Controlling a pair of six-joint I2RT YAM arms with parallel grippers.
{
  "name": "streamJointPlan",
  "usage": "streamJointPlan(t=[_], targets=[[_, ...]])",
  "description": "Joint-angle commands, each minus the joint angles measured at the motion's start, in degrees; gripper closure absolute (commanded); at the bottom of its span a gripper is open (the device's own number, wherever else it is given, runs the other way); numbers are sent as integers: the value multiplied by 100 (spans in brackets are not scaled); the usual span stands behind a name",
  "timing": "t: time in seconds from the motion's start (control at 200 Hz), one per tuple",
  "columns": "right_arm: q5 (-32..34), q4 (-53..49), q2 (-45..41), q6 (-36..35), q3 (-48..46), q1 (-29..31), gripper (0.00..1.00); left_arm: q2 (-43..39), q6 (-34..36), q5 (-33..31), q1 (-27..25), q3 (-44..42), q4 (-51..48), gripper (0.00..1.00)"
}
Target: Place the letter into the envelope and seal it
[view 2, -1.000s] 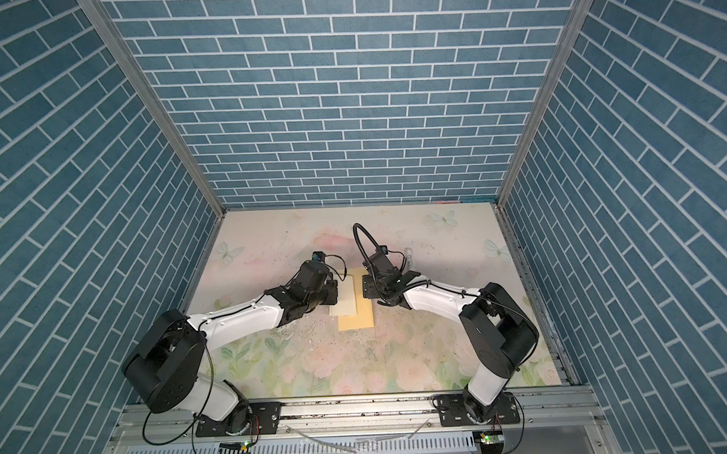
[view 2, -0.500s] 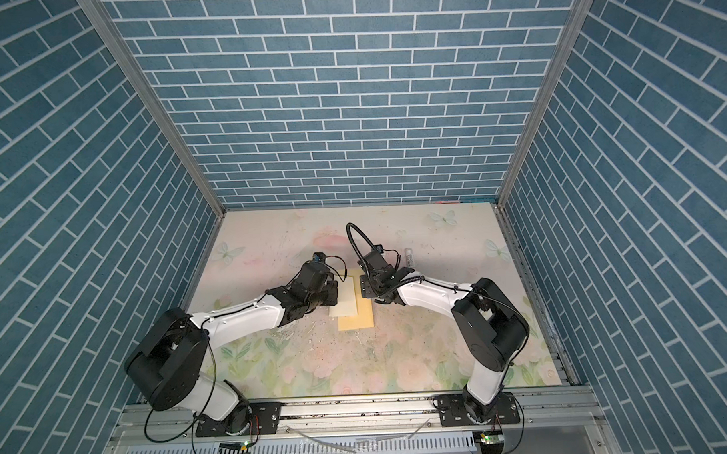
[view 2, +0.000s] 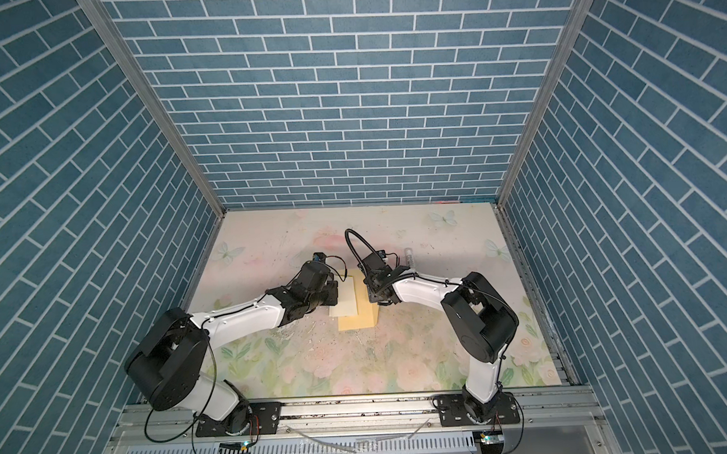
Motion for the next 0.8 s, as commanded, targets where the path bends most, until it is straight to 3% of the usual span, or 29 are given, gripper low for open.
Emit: streamJointPlan(t=[0.0,0.595,0.795], targets=[[110,-330,130,264,274,-40,28,105,67,-98,-42,-38,-111,100],[-67,-685,469,470,368,-76,28,148,59,-54,-42,30,-168,100],[-282,-475,211,450,369,-84,27,-39,38,43,-42,169,-276,100]])
